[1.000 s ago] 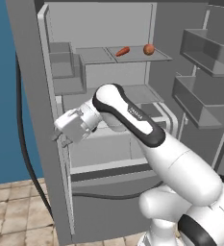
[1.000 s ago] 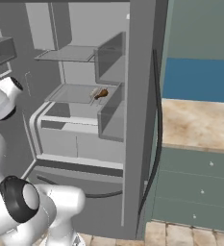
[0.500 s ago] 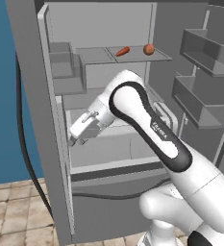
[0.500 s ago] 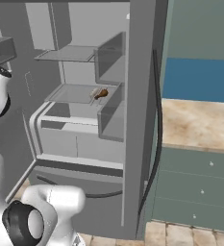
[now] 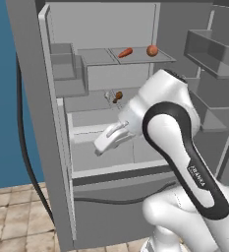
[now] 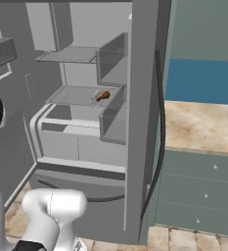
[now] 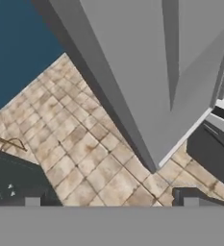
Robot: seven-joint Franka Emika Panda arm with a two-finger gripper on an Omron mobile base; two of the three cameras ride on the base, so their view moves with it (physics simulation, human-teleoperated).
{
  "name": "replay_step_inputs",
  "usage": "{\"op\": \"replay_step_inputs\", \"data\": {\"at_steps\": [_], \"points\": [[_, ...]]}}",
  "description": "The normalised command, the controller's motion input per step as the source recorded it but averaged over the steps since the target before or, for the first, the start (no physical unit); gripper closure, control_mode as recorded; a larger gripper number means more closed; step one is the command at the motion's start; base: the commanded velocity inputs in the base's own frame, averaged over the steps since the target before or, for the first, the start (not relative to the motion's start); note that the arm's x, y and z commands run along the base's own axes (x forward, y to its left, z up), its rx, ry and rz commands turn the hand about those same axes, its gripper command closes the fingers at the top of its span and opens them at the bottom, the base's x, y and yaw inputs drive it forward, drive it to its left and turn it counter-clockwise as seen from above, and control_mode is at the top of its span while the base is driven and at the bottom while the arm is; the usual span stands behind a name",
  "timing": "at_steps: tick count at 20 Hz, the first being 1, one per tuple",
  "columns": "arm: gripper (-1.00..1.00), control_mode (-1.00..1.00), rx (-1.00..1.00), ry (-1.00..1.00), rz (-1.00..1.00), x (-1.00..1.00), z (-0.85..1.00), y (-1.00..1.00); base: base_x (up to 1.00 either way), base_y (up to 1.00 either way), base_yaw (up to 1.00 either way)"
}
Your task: Gather the carrot and onion from the fridge and place them on a tray on the dining counter. Then gather the chicken drumstick and fish from the fridge and place them on the other tray.
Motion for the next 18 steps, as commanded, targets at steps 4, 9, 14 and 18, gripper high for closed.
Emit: {"op": "replay_step_inputs", "data": {"at_steps": [4,9,14,18], "points": [[-1.00,-1.00,-0.14,0.00,-0.29,-0.05,0.14,-0.79,0.00,0.00,0.00],[-1.00,-1.00,-0.11,0.00,-0.35,0.00,0.11,-0.79,0.00,0.00,0.00],[-1.00,-1.00,-0.06,0.04,-0.41,0.00,0.01,-0.66,0.00,0.00,0.00],[-1.00,-1.00,-0.08,0.08,-0.32,0.03,0.00,-0.49,0.00,0.00,0.00]]}}
